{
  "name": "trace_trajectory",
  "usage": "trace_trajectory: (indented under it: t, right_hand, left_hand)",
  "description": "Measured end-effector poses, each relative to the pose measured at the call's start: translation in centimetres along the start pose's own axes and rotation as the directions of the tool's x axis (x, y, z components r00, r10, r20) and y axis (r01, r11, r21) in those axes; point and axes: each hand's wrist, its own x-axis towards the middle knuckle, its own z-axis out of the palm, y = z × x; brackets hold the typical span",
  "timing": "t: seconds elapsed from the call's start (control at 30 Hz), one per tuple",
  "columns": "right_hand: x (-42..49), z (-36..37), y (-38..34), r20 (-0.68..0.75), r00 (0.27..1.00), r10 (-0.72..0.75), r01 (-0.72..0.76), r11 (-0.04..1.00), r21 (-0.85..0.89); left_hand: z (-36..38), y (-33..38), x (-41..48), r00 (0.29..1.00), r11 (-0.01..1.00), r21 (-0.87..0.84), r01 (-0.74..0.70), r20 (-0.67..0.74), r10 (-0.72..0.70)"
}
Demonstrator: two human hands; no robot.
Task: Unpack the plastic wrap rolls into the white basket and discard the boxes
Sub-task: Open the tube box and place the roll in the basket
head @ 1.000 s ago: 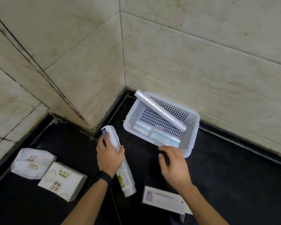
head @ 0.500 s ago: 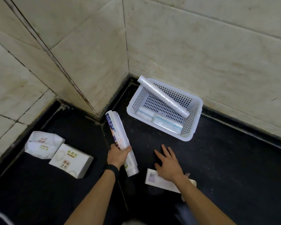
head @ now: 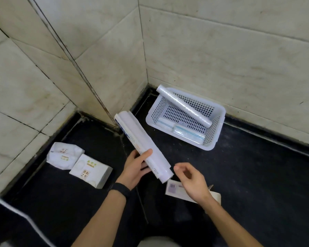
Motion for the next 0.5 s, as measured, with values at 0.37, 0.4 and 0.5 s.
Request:
trace_trajectory:
  t: [0.37, 0.4, 0.5]
  right_hand:
    - [-4.4, -1.1, -0.1, 0.165, 0.969, 0.183, -0.245, 0.786, 0.567]
    - [-4.5, -1.3, -0.1, 0.179, 0.964, 0.195, -0.264, 0.770, 0.581]
    - [-4.5, -2.0, -0.4, 0.197, 0.947, 0.253, -0.318, 0.665, 0.676]
  left_hand:
    - [3.4, 0.1, -2.5, 0.986, 0.996, -0.028, -0.090, 0.140, 0.093]
    - [3.4, 0.2, -2.6, 0.985, 0.995, -0.005, -0.096, 0.146, 0.095]
    - [3.5, 1.0, -3.0, 0.980, 0.991, 0.048, -0.121, 0.163, 0.112]
